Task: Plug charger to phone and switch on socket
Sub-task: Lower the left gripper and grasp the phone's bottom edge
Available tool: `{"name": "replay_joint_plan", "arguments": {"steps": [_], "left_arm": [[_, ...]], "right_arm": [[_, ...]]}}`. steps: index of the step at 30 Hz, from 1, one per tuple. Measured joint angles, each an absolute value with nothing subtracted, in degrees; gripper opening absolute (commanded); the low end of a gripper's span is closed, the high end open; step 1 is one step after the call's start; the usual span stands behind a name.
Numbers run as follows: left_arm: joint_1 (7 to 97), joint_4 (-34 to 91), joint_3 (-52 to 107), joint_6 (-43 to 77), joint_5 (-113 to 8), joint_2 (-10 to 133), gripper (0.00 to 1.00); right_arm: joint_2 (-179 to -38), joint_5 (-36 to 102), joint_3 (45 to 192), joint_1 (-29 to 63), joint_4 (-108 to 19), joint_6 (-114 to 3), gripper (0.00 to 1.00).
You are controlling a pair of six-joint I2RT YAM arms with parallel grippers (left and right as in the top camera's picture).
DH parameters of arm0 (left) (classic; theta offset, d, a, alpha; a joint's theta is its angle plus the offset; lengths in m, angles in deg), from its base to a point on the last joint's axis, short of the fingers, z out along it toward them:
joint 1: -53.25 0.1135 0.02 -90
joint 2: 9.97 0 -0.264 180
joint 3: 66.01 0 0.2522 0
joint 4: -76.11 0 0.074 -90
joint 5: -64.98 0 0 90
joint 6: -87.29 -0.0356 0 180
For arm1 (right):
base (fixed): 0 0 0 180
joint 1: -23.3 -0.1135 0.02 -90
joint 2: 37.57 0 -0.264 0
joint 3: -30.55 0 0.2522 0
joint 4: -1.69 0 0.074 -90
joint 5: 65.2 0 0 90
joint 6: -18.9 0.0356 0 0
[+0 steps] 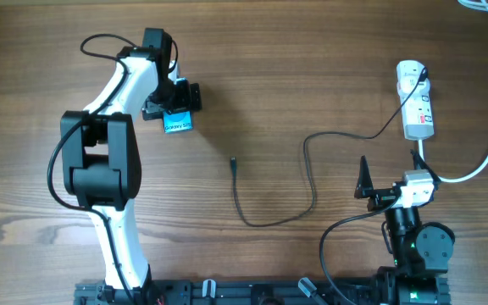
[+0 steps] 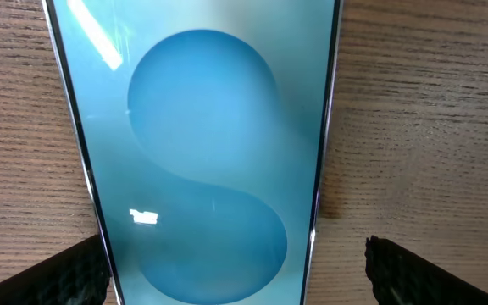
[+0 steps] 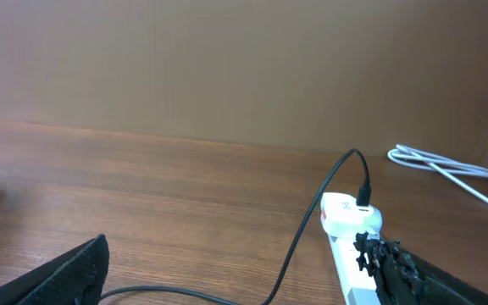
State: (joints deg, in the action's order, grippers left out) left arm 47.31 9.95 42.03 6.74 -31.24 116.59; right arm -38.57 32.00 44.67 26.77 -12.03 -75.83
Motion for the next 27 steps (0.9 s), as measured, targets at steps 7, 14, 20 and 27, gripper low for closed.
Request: {"name": "replay_joint_plan", "arguments": {"steps": [7, 14, 20, 27], "left_arm": [[47.0, 13.2, 41.2, 6.8, -29.4, 116.3, 1.00], [47.0, 14.2, 41.1, 6.9, -28.9, 116.3, 0.92], [46.9, 14.4, 40.8, 7.0, -28.6, 116.2, 1.00], [46.8, 14.1, 40.8, 7.2, -28.0, 116.2, 0.76]], "right_arm": [[-38.6, 32.0, 44.7, 26.8, -12.0, -75.8, 1.00], [-38.6, 32.0, 44.7, 26.8, -12.0, -75.8, 1.00], [-38.6, 32.0, 44.7, 26.8, -12.0, -75.8, 1.00], [-38.6, 32.0, 44.7, 26.8, -12.0, -75.8, 1.00]]}}
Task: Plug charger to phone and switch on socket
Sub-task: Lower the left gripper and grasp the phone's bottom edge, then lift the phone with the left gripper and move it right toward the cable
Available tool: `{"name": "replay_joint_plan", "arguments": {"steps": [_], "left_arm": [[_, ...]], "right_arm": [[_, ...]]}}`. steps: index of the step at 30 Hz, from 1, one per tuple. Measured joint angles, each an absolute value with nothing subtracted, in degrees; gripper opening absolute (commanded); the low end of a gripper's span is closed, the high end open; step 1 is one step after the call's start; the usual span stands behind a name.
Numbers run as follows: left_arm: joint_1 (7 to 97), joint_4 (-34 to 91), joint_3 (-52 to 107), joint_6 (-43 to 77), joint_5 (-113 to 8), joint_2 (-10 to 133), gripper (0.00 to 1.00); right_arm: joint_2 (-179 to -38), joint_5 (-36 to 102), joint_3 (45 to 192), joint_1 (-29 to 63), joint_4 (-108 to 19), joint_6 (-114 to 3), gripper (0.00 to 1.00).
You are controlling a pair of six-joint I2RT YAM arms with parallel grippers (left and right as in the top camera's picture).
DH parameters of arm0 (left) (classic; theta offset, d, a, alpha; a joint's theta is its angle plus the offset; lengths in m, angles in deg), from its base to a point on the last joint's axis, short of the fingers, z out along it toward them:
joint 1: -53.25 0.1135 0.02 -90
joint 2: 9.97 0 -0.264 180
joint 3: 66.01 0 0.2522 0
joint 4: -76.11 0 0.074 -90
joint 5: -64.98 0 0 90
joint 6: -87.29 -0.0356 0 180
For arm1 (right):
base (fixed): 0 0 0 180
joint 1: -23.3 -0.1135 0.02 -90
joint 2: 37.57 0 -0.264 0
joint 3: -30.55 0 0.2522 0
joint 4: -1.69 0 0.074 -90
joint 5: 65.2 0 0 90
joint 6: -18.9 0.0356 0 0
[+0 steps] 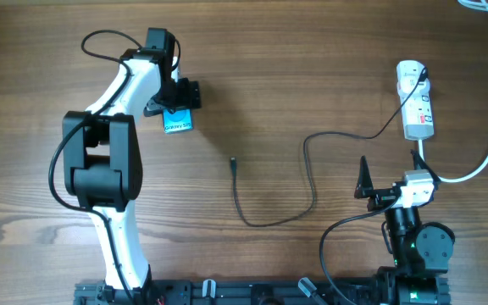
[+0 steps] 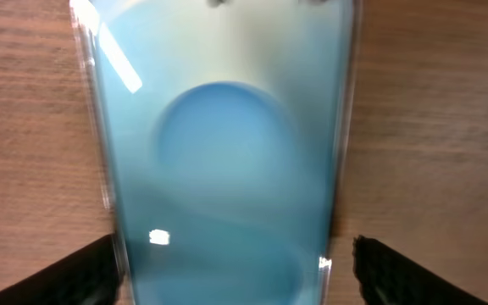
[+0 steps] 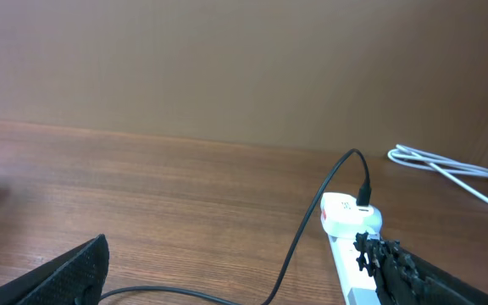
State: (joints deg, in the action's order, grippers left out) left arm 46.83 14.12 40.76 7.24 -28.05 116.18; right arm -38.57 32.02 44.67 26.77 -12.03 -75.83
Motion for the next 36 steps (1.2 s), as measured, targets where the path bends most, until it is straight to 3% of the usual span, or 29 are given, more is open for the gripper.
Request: {"name": "replay_joint_plan", "arguments": {"steps": [16, 18, 19, 20, 36], "left_arm": [[46.4, 8.5, 40.7, 10.1, -28.7, 116.1, 0.75], [45.8, 7.0, 40.7, 10.3, -28.8, 116.1, 0.82], [45.4, 6.3, 40.7, 10.3, -28.7, 116.1, 0.97], [45.1, 5.8, 40.7, 10.4, -28.7, 116.1, 1.00], [39.5, 4.5, 40.2, 15.8, -25.4, 116.1, 1.00]], "right_arm": [[-38.6, 32.0, 44.7, 26.8, -12.0, -75.8, 1.00], [-38.6, 32.0, 44.7, 26.8, -12.0, -75.8, 1.00], [-38.6, 32.0, 44.7, 26.8, -12.0, -75.8, 1.00], [-38.6, 32.0, 44.7, 26.8, -12.0, -75.8, 1.00], [-38.6, 32.0, 44.7, 26.8, -12.0, -75.8, 1.00]]}}
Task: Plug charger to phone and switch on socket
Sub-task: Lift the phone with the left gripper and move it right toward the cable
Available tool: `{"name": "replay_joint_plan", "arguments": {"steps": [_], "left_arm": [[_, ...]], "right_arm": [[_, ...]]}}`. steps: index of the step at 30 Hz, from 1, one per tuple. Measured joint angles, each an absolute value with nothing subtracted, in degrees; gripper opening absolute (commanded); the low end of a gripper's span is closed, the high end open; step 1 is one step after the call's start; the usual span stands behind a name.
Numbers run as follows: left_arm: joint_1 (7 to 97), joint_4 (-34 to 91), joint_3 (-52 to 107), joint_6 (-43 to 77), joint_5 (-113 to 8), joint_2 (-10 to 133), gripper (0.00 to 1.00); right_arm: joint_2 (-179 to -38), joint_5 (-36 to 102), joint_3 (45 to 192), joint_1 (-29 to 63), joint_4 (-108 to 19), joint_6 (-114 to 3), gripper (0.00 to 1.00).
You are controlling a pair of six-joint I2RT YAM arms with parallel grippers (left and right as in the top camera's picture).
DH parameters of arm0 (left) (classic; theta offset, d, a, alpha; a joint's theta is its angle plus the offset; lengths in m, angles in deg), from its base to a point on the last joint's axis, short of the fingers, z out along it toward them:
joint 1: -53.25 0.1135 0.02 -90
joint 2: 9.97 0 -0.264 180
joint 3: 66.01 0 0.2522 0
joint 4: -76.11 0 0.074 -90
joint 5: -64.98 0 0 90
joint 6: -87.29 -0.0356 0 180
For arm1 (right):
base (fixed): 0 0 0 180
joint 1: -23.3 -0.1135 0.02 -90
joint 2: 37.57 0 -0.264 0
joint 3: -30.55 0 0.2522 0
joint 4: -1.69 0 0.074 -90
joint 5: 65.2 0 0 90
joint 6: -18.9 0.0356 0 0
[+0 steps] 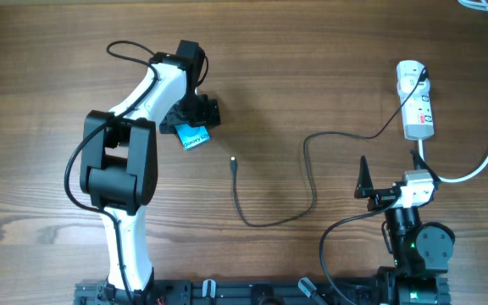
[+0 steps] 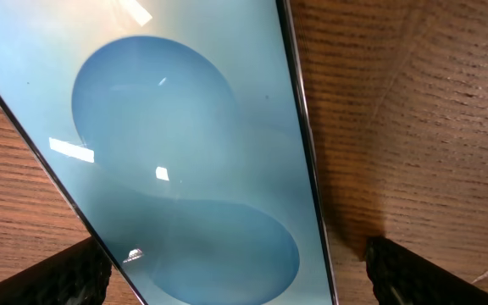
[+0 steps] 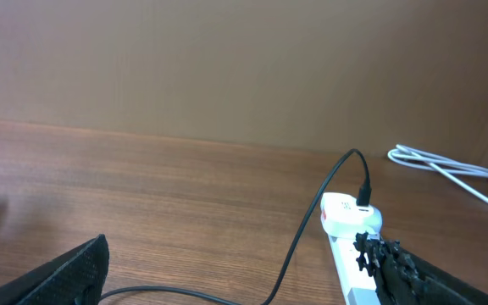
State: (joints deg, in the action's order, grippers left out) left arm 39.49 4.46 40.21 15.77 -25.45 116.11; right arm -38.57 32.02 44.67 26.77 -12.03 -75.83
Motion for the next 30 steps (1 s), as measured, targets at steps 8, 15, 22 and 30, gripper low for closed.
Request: {"name": "replay_joint_plan", "arguments": {"steps": [8, 15, 22, 30], "left_arm": [[40.5, 5.5, 40.2, 19.3, -25.5, 116.1, 1.00], [40.6, 5.7, 40.1, 20.8, -25.1, 116.1, 0.95], [38.7, 8.0, 37.5, 20.5, -24.4, 114.7, 0.91], [35.4, 6.8, 34.7, 20.1, -25.1, 113.3, 1.00]], "right_arm": [[-38.6, 32.0, 44.7, 26.8, -12.0, -75.8, 1.00], [-38.6, 32.0, 44.7, 26.8, -12.0, -75.8, 1.00], [-38.6, 32.0, 44.7, 26.8, -12.0, -75.8, 1.00], [-38.6, 32.0, 44.7, 26.8, -12.0, -75.8, 1.00]]}}
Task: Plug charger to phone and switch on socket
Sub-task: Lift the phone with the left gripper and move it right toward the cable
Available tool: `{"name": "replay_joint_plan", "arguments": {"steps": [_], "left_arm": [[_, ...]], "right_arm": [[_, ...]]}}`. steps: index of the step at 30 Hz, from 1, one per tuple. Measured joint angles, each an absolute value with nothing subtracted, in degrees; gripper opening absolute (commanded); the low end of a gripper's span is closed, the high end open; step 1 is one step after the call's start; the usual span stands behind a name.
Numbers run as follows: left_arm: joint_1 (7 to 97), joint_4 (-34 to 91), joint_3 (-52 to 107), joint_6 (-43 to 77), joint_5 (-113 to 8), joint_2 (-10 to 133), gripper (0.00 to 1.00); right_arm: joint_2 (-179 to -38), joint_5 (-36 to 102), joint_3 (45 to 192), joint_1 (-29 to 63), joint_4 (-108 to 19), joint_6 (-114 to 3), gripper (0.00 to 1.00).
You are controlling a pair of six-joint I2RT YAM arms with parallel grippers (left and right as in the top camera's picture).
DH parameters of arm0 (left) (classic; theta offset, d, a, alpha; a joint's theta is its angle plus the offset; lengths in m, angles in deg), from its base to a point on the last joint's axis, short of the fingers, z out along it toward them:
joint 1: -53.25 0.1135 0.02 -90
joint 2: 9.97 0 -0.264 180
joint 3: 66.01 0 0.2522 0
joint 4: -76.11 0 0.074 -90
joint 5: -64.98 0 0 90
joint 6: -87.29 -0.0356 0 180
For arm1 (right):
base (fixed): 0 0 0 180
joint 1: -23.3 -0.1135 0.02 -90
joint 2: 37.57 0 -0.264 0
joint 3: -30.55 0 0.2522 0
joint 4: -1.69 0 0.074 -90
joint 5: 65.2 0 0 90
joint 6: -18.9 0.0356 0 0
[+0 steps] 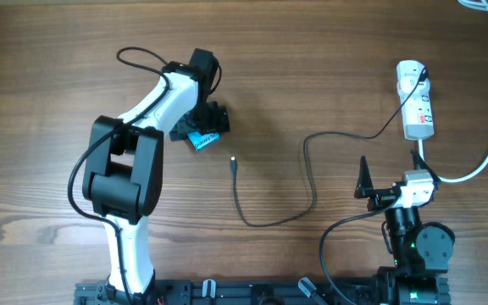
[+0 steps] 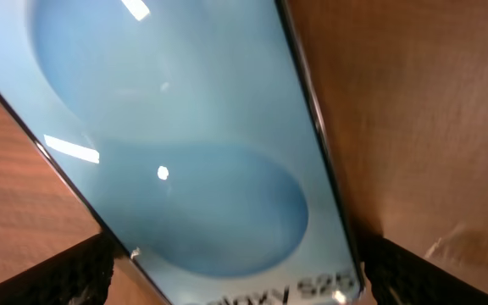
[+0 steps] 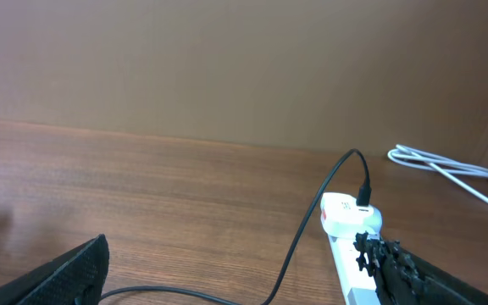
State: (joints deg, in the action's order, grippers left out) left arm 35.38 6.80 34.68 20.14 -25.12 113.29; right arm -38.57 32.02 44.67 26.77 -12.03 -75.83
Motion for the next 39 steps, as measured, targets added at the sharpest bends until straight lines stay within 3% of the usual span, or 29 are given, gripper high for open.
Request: {"name": "replay_joint_plan", "arguments": {"steps": [11, 26, 30, 35, 39], "left_arm": [[35.0, 6.3, 33.9, 20.7, -26.1, 113.0, 1.00], [38.4, 15.1, 33.3, 30.5, -23.1, 112.4, 0.96], [38.3, 14.7, 33.5, 30.9, -22.7, 112.5, 0.89], [37.8, 13.7, 33.6, 30.6, -21.6, 112.7, 0.68], [37.1, 13.4, 33.7, 30.5, -21.7, 112.7, 0.69]], "right_arm": [[-38.6, 32.0, 44.7, 26.8, -12.0, -75.8, 1.00], [-38.6, 32.0, 44.7, 26.8, -12.0, -75.8, 1.00], [-38.6, 32.0, 44.7, 26.8, -12.0, -75.8, 1.00], [-38.6, 32.0, 44.7, 26.8, -12.0, -75.8, 1.00], [-38.6, 32.0, 44.7, 26.8, -12.0, -75.8, 1.00]]}}
